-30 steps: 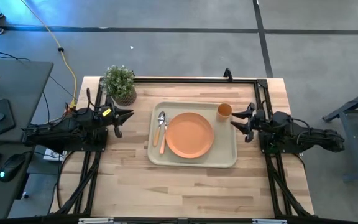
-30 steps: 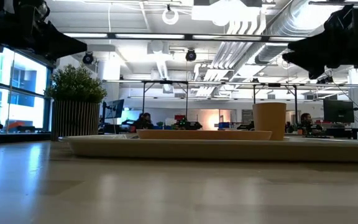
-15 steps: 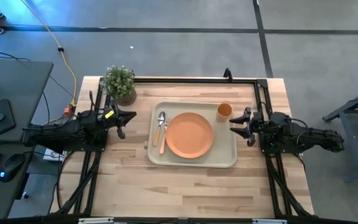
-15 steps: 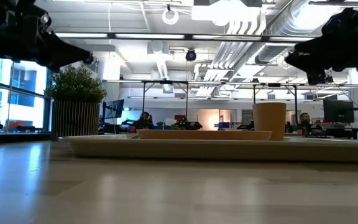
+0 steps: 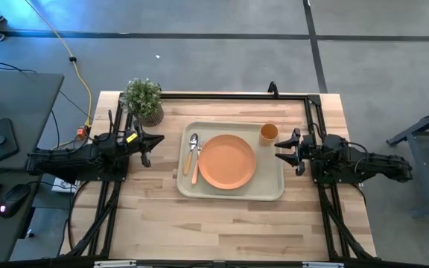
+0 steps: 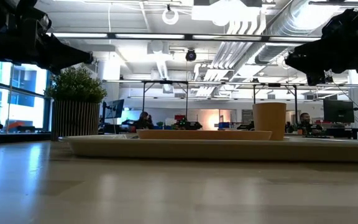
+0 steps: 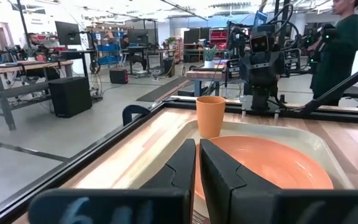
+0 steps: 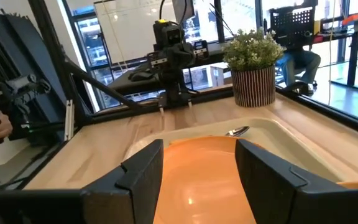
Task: Pick and place plate/cup/fork/spoon on tray
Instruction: Return to Home Position
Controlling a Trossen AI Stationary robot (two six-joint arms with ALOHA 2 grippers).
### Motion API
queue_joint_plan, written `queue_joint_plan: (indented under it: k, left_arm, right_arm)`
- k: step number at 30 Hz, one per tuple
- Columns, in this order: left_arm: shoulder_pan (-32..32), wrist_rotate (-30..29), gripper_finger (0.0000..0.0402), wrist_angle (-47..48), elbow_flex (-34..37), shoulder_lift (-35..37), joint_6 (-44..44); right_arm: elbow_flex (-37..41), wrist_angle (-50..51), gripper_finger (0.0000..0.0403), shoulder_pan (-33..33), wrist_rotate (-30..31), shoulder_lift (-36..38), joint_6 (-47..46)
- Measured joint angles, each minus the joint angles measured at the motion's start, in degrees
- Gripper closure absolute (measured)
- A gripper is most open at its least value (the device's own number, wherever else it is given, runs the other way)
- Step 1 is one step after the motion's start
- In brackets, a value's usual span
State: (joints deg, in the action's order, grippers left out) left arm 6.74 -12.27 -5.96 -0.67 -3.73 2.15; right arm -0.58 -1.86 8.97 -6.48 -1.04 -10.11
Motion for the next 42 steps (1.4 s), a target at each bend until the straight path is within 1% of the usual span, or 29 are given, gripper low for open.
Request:
queue_joint_plan:
  k: [2,7,11,14,17,20,25,32,37,42]
  left_arm:
    - [-0.1,0.1,0.039,0.0,0.0,0.0,0.0]
    - [-0.1,0.6,0.0392,-1.3,0.0,0.0,-0.7]
    - [-0.1,5.9,0.0399,-0.8,0.0,-0.1,-2.5]
    - [-0.1,9.0,0.0401,-0.3,0.0,-0.1,-4.0]
    - [-0.1,10.3,0.0401,0.9,0.0,-0.1,-4.5]
    - [-0.1,10.4,0.0401,1.9,0.0,-0.1,-4.3]
    - [-0.1,9.5,0.0401,3.6,0.0,-0.1,-1.0]
    - [-0.1,9.1,0.0401,1.6,0.0,-0.1,0.1]
    - [0.0,7.2,0.0401,-0.7,0.0,-0.1,1.0]
    - [0.0,7.2,0.0401,-1.5,0.0,-0.1,1.1]
  right_arm:
    - [0.0,0.0,0.0211,0.0,0.5,0.0,1.1]
    - [0.0,0.0,0.0211,0.0,4.6,0.0,1.6]
    - [0.0,0.1,0.0211,0.0,4.6,0.0,1.7]
    - [0.0,0.3,0.0211,0.0,4.6,0.0,5.8]
    - [0.0,0.3,0.0211,0.0,6.1,0.0,9.1]
    - [0.0,0.4,0.0211,0.0,7.5,0.0,8.6]
    - [0.1,0.7,0.0211,0.0,7.2,0.0,7.6]
    - [-0.5,0.6,0.0211,0.0,8.4,0.0,7.9]
    - [-1.6,0.5,0.0211,0.0,8.0,0.0,8.6]
    - [-1.8,2.5,0.0211,0.0,7.7,0.0,8.6]
